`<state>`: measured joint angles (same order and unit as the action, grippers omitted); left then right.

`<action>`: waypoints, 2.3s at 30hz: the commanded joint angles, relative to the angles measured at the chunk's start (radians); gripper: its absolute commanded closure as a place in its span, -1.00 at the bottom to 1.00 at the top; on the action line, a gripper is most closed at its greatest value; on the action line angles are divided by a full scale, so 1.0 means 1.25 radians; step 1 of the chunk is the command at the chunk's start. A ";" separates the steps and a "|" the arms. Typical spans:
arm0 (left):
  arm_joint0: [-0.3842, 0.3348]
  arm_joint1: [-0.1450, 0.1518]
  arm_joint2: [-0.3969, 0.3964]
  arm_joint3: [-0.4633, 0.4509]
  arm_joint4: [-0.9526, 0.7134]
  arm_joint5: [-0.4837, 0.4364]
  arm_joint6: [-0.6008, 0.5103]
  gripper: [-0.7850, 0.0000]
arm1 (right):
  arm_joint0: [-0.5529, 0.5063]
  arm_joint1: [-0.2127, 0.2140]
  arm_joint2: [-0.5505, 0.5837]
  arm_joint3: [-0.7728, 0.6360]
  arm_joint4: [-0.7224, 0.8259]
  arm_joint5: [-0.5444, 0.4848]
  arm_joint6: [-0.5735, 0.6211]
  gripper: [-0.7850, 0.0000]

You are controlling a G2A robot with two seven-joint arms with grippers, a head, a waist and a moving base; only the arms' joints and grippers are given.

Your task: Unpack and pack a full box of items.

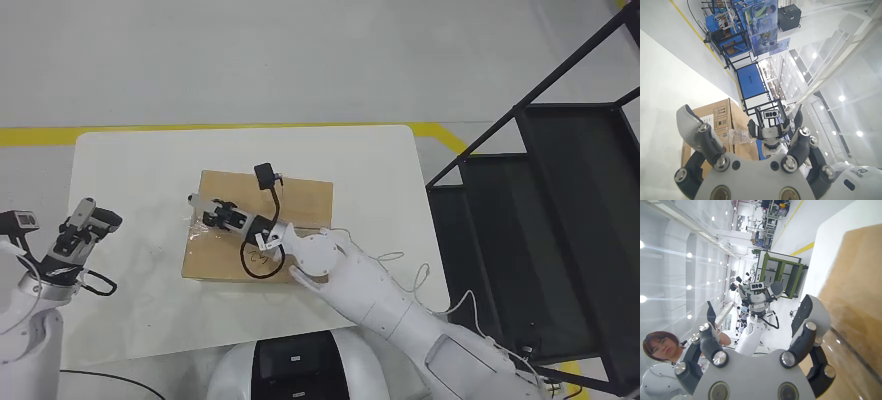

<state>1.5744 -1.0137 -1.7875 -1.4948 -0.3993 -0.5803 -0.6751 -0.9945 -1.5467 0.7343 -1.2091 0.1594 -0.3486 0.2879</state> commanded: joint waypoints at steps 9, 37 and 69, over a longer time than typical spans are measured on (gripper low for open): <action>-0.009 0.000 -0.002 0.009 -0.001 0.001 -0.010 -1.00 | -0.019 0.001 0.021 0.000 -0.003 0.075 0.022 -1.00; -0.068 -0.003 0.021 0.038 -0.026 0.015 -0.049 -1.00 | -0.329 0.045 0.288 -0.291 -0.200 -0.212 -0.330 -1.00; -0.064 0.004 -0.017 0.057 -0.028 0.014 -0.081 -1.00 | -0.446 0.050 0.366 -0.343 -0.228 -0.242 -0.472 -1.00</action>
<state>1.4948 -1.0086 -1.8091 -1.4241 -0.4341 -0.5632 -0.7765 -1.5522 -1.4847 1.1913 -1.6374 -0.1250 -0.6505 -0.3020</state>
